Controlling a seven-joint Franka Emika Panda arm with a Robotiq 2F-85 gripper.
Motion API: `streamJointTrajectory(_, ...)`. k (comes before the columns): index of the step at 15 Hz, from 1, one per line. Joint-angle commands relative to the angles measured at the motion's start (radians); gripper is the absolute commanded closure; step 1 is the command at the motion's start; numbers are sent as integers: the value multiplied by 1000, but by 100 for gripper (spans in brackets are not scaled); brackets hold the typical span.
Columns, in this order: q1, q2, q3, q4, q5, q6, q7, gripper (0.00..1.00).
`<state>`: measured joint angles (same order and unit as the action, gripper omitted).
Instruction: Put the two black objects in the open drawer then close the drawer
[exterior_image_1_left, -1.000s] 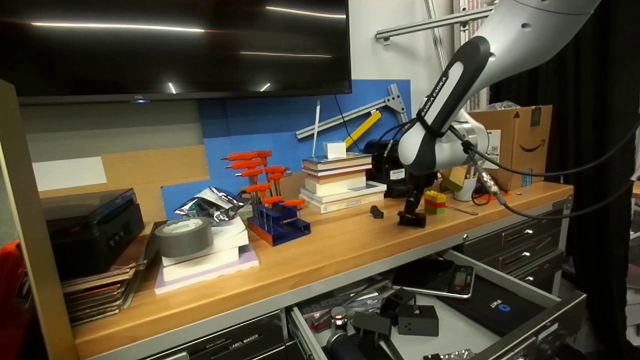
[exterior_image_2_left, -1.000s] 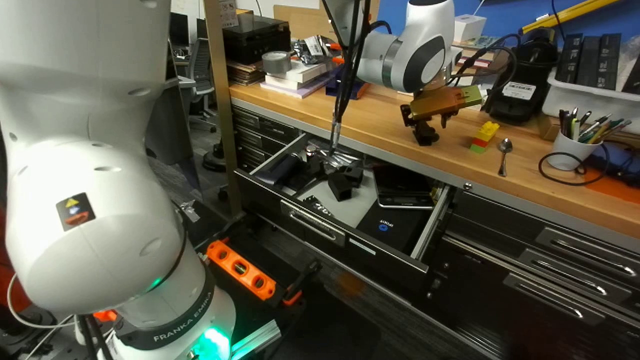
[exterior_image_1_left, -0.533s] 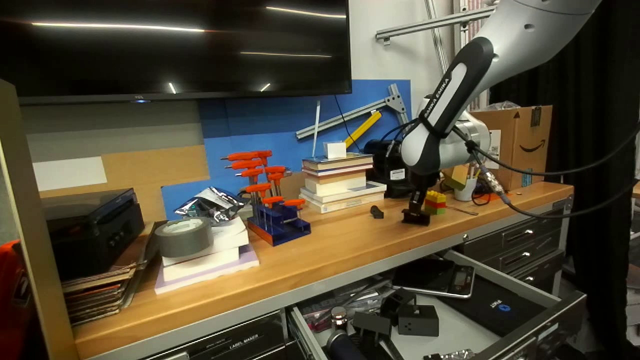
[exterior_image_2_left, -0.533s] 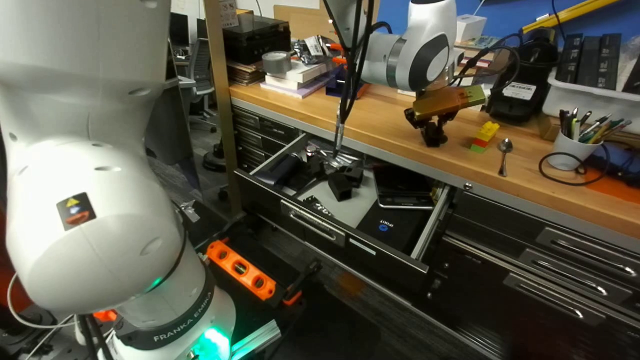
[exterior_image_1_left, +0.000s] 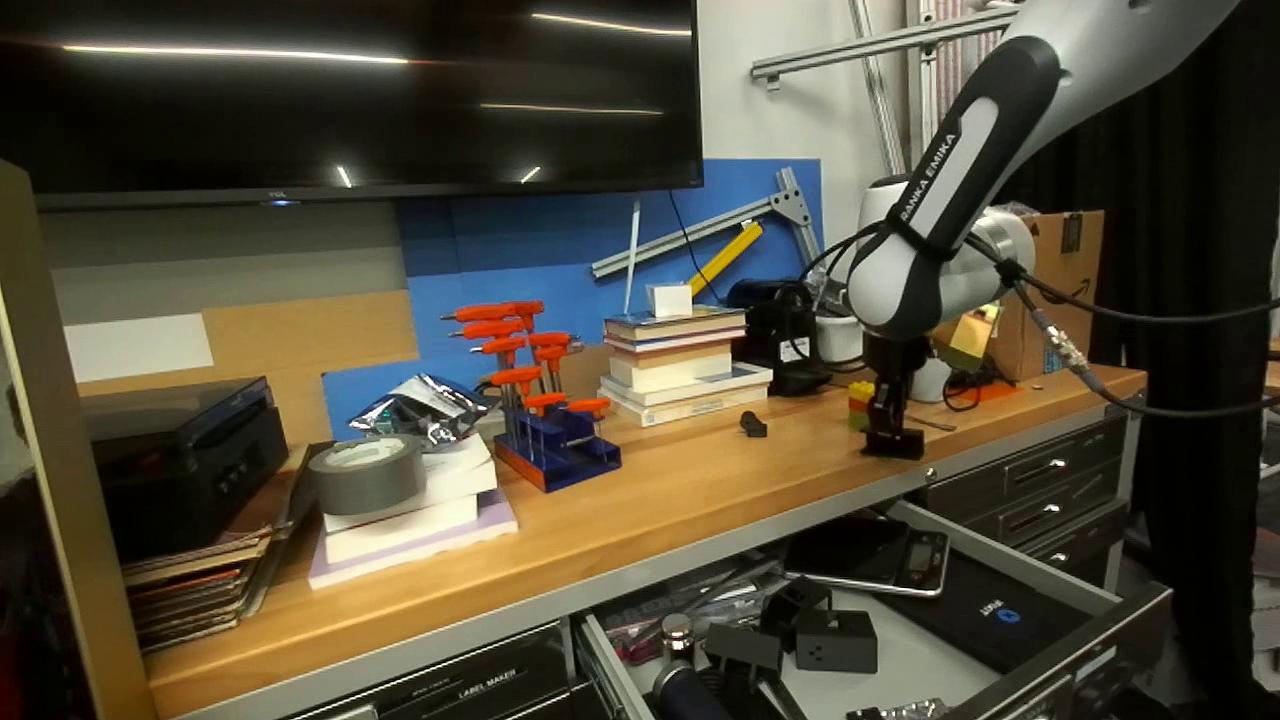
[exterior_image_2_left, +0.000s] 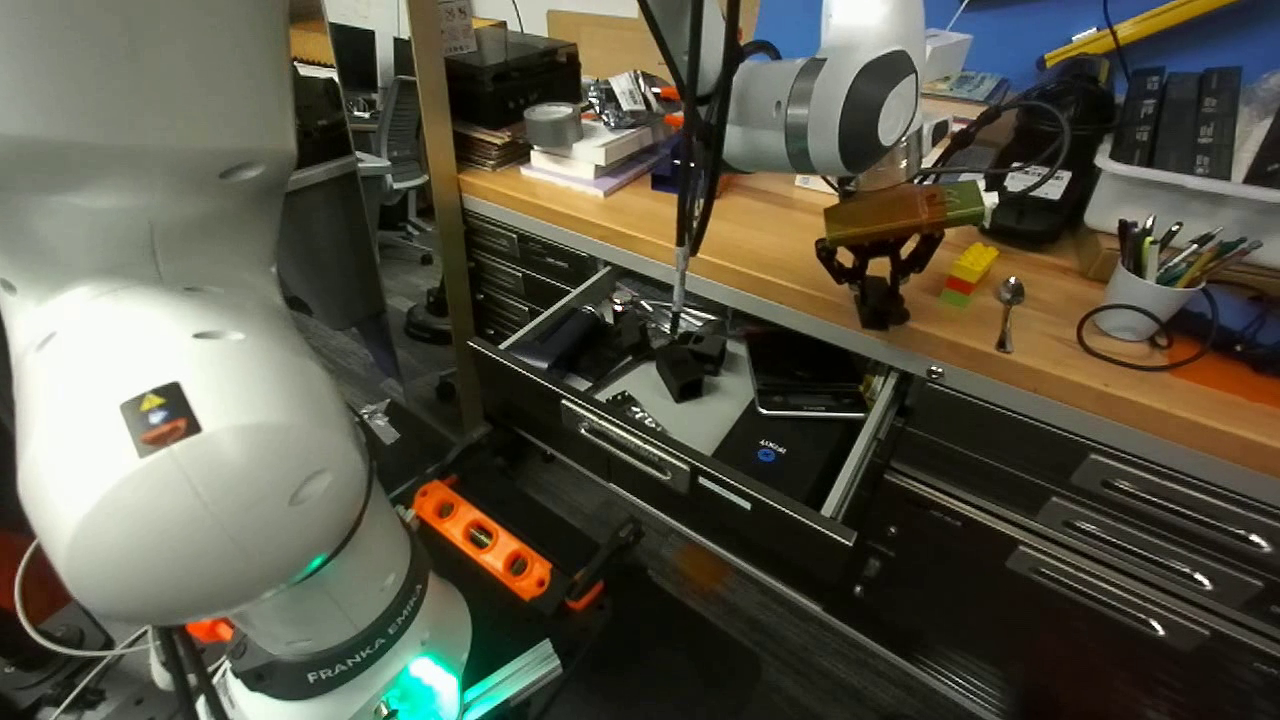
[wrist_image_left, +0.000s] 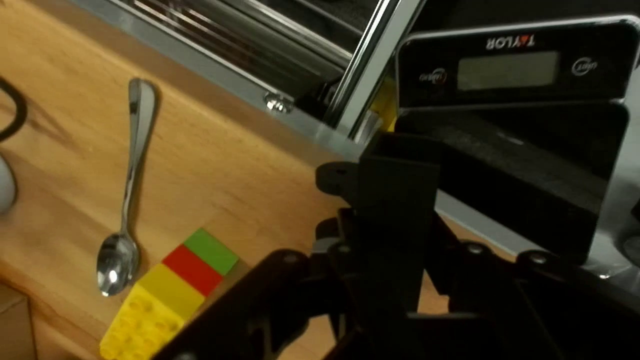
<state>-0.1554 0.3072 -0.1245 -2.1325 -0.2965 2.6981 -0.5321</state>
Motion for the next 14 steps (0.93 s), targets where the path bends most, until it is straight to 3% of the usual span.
streamJointTrajectory(1,31,-143,-13,-180,-67,-60,109,84)
streamJointTrajectory(7,60,-254,26,-388,-19,-111,250,84)
streamJointTrajectory(14,97,-287,77,-503,116,-80,387,84)
